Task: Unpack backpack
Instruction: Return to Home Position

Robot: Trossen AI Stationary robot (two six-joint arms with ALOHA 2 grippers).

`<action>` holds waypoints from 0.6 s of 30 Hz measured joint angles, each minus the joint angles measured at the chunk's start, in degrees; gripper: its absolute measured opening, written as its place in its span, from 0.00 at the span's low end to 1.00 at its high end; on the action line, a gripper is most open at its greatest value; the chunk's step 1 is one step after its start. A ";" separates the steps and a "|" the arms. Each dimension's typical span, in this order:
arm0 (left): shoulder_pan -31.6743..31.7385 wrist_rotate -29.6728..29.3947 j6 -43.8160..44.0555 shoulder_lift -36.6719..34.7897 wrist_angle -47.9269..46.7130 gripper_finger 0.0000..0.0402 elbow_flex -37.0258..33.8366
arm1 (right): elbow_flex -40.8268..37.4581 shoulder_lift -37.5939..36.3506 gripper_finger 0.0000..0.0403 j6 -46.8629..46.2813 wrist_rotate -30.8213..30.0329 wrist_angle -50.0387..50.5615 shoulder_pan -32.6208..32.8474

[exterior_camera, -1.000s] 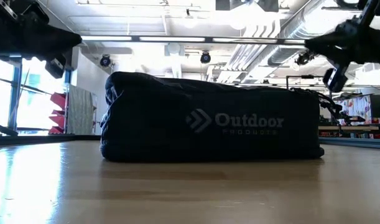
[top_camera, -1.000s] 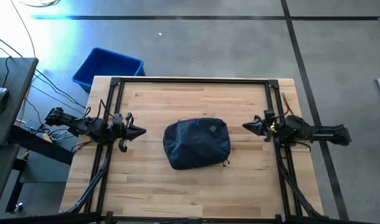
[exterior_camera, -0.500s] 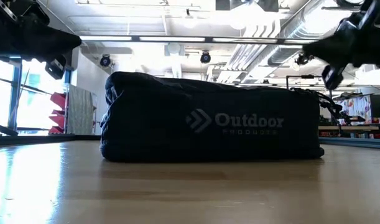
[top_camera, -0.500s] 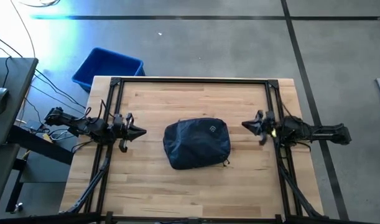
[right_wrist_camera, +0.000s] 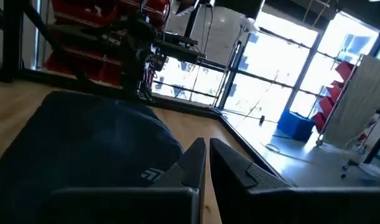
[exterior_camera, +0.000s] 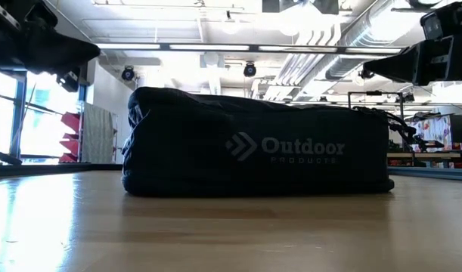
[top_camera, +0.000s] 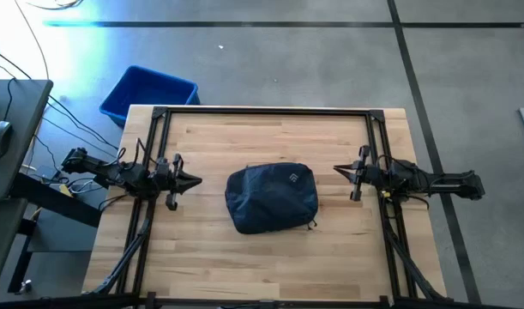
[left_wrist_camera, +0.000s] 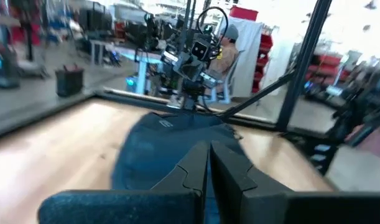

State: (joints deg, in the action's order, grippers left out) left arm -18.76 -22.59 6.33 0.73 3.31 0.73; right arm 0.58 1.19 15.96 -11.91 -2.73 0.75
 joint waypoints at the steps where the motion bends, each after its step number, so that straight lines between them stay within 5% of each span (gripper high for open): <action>1: 0.00 0.00 -1.06 0.00 0.00 0.00 0.00 | 0.00 0.06 0.02 -4.57 0.36 -0.07 0.00; 4: 0.00 -0.02 -1.94 0.00 0.00 0.00 0.00 | 0.00 0.07 0.02 -22.67 2.32 -0.72 0.02; 7: 0.00 -0.04 -1.10 0.00 0.17 0.00 0.00 | 0.00 0.37 0.02 -31.20 3.21 -0.36 0.03; 13: 0.00 -0.72 3.91 0.00 0.14 0.00 0.00 | -0.02 0.37 0.02 -27.33 17.37 1.17 0.08; 18: 0.00 -0.71 3.60 0.00 0.09 0.00 0.00 | -0.02 0.37 0.02 -27.62 17.68 1.07 0.04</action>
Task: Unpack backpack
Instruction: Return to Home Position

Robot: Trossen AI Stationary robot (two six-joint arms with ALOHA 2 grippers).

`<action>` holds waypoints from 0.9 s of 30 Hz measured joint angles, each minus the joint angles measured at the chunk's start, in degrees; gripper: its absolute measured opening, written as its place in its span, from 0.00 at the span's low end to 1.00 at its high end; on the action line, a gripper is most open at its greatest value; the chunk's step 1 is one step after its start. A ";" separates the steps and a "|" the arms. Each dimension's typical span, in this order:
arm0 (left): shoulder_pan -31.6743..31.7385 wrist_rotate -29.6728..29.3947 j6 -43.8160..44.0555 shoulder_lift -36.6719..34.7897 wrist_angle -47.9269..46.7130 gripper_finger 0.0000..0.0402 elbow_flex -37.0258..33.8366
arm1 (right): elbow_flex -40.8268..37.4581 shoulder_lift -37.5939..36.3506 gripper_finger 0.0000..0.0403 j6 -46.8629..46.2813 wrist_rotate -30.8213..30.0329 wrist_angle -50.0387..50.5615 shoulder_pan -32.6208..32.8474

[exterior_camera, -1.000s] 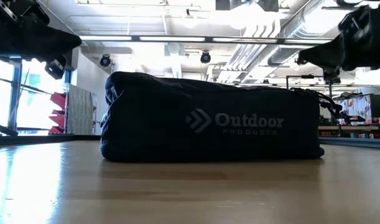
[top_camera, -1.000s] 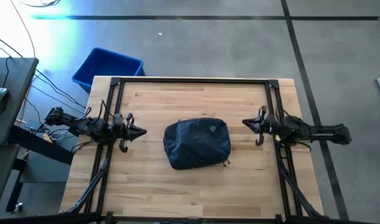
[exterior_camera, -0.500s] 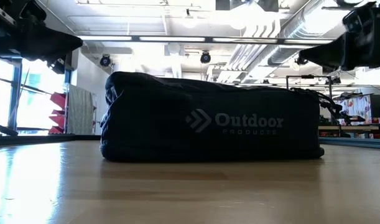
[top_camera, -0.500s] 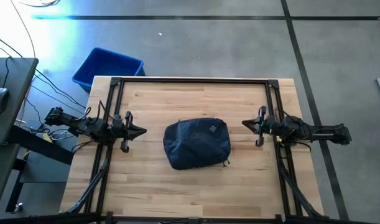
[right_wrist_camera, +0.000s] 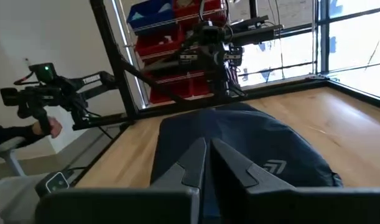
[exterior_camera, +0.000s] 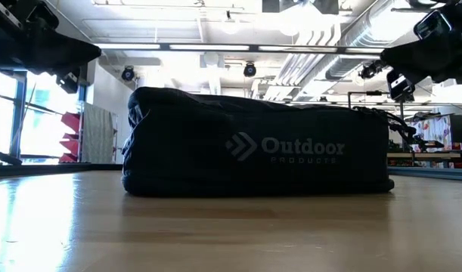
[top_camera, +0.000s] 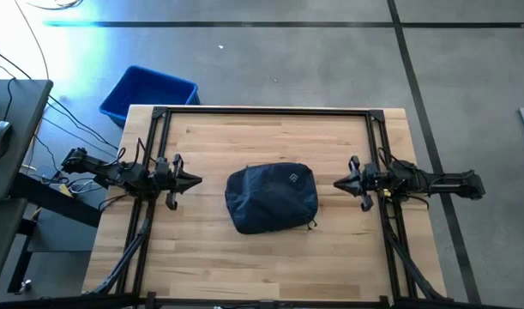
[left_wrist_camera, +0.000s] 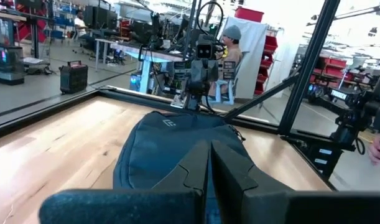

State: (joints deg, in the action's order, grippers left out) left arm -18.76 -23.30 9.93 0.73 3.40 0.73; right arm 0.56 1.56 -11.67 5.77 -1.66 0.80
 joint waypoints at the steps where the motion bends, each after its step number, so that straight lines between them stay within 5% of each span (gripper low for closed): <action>1: 0.00 0.01 0.00 0.00 0.00 0.00 0.00 | 0.00 -0.01 0.02 0.07 -0.23 0.02 0.00; 27: 0.00 0.01 -0.04 0.00 -0.07 0.00 0.00 | -0.04 -0.02 0.02 0.14 -0.60 0.10 0.00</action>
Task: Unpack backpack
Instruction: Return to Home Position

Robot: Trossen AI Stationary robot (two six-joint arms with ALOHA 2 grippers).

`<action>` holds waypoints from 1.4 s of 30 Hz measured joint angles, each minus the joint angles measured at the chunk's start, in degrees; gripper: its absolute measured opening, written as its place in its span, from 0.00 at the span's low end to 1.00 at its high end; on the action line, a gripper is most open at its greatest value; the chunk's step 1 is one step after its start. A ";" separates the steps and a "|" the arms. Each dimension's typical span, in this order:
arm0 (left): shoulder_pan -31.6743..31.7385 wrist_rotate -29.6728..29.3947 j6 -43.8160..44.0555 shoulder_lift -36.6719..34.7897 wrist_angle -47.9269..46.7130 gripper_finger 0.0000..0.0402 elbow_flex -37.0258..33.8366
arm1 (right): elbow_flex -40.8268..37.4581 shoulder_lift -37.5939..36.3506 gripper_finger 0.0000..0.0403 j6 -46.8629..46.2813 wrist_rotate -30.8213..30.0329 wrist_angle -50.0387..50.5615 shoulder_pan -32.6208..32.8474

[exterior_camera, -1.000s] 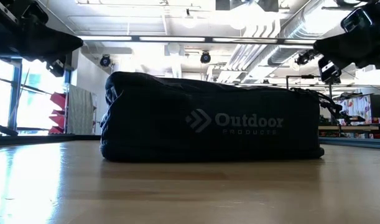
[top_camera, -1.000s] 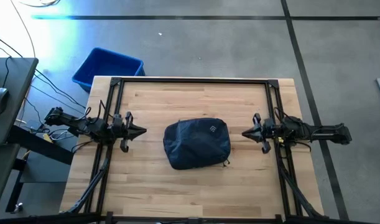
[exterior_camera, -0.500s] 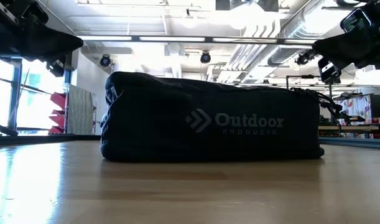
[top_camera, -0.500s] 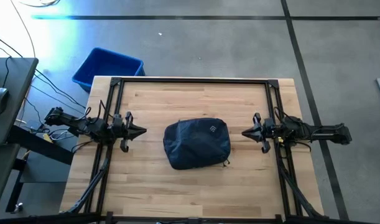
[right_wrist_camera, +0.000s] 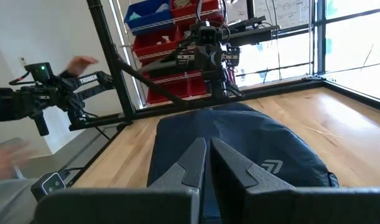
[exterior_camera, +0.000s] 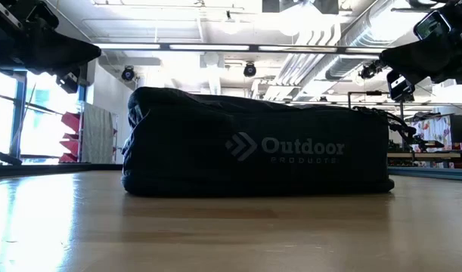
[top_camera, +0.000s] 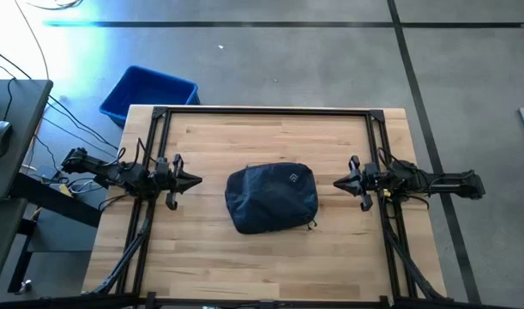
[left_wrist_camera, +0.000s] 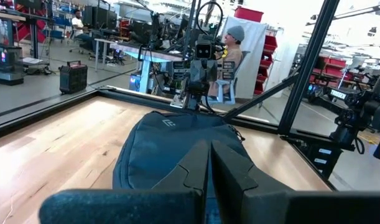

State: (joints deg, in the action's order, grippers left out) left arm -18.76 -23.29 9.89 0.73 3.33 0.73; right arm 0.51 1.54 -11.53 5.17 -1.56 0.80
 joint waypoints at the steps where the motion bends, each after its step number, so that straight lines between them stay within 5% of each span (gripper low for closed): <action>1: 0.00 0.00 -0.02 0.00 0.00 0.00 0.00 | 0.00 0.00 0.02 0.00 0.00 0.00 0.00; 7: 2.36 1.99 -6.25 -0.53 -0.25 0.00 0.02 | -0.02 -0.02 0.02 0.00 0.01 -0.01 0.01; 13: 14.06 13.61 -17.55 -0.55 -1.18 0.00 0.02 | -0.02 -0.02 0.02 0.00 -0.48 0.06 0.00; 17: 22.93 22.60 -17.42 -0.56 -2.33 0.00 0.00 | -0.02 -0.04 0.02 0.00 -0.55 0.07 0.00; 20: 26.49 23.91 -14.48 -0.57 -3.03 0.00 0.00 | -0.02 0.04 0.02 0.00 -0.59 0.07 0.00; 33: 22.32 24.36 -6.23 -0.57 -2.97 0.00 0.00 | -0.04 0.02 0.02 0.00 -0.61 0.07 0.00; 42: 22.16 22.91 -15.96 -0.31 -3.10 0.00 0.00 | -0.04 0.02 0.02 0.00 -0.63 0.07 0.00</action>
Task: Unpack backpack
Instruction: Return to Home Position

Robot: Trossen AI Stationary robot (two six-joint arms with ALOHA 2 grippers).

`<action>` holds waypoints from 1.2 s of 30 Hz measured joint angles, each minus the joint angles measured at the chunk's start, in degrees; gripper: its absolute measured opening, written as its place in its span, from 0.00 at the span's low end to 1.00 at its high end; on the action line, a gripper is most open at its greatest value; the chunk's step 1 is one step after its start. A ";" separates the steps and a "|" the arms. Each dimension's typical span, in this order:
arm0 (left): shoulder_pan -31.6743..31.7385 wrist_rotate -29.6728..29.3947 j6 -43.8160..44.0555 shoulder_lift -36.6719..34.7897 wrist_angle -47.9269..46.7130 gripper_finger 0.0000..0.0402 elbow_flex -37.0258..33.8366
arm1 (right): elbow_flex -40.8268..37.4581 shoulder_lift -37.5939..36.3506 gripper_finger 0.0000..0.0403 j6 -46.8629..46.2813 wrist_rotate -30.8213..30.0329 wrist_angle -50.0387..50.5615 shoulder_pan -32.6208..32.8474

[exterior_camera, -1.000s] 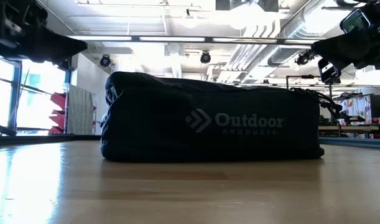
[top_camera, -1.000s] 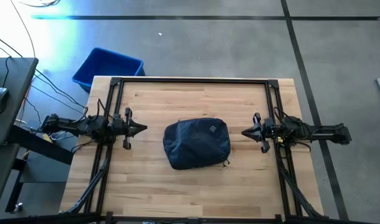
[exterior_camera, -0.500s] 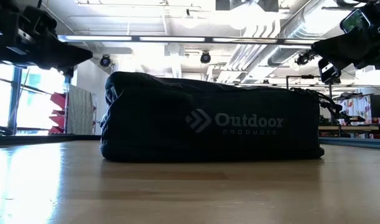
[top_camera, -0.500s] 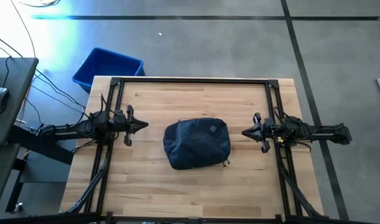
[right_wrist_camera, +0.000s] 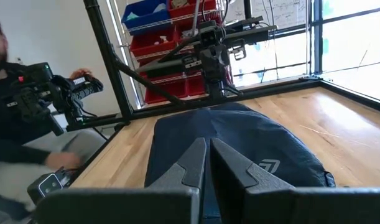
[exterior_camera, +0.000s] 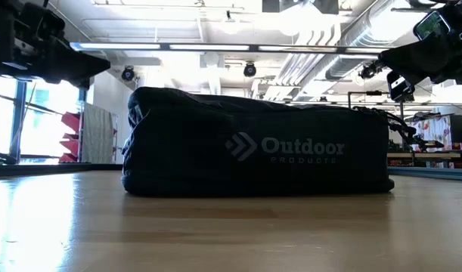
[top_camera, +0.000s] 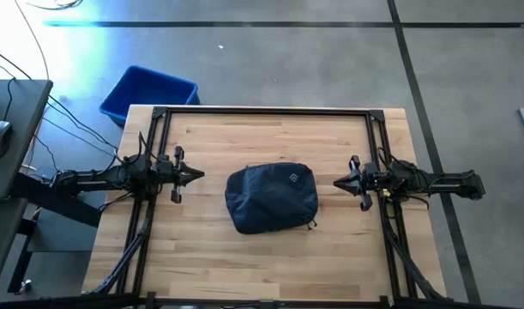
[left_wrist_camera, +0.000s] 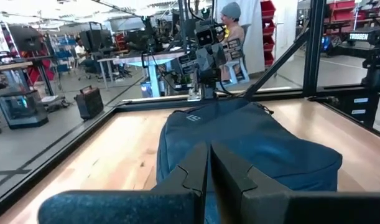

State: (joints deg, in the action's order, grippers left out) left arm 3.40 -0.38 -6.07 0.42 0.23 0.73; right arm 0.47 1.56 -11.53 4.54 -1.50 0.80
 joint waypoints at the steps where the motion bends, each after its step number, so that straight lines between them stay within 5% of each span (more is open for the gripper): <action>1: 0.00 0.00 0.34 0.00 0.00 0.00 0.00 | 0.00 0.00 0.02 0.00 0.00 0.00 0.00; 36: 0.00 -0.11 1.36 0.03 0.04 0.00 0.00 | 0.00 0.00 0.02 0.00 0.00 0.00 0.00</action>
State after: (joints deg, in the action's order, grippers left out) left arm 3.40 -0.49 -4.71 0.45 0.27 0.73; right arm 0.47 1.56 -11.53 4.54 -1.50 0.80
